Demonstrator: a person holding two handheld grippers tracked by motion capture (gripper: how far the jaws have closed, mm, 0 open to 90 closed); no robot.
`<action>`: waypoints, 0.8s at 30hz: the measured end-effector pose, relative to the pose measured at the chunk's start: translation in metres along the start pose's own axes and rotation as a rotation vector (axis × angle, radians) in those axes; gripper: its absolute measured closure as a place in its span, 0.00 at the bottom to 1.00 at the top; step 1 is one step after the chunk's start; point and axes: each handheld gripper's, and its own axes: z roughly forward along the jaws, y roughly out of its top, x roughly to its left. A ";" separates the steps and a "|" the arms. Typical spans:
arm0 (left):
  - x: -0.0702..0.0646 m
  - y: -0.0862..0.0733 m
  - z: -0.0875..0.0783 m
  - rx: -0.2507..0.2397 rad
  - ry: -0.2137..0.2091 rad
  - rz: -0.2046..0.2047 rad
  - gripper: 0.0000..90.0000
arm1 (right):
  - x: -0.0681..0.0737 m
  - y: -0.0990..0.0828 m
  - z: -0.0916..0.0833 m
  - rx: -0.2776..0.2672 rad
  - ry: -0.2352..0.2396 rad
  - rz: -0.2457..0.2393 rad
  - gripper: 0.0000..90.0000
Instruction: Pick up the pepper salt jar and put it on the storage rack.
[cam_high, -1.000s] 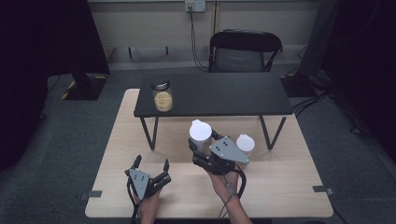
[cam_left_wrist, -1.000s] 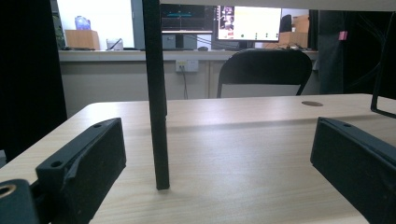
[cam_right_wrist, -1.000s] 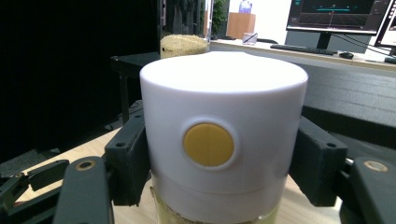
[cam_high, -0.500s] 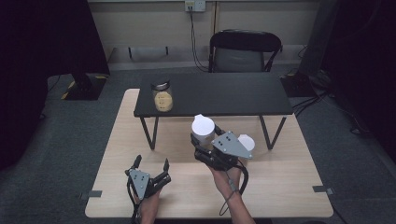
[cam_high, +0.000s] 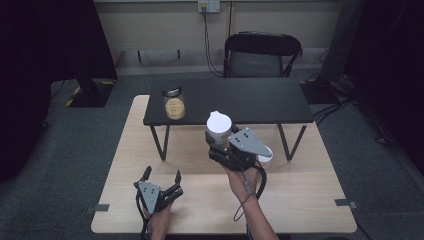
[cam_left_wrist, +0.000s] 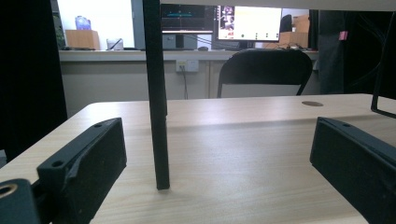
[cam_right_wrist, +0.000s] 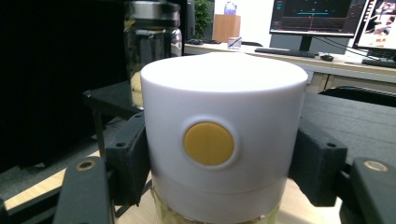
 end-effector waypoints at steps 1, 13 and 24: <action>0.000 0.000 0.000 0.000 0.000 0.000 0.04 | -0.001 0.002 0.001 0.001 -0.004 0.001 0.34; 0.000 0.000 0.000 0.000 0.000 -0.001 0.04 | -0.009 0.025 0.005 -0.010 -0.042 -0.005 0.34; 0.000 0.000 0.000 0.000 0.000 0.000 0.04 | -0.016 0.044 0.009 -0.016 -0.053 0.013 0.34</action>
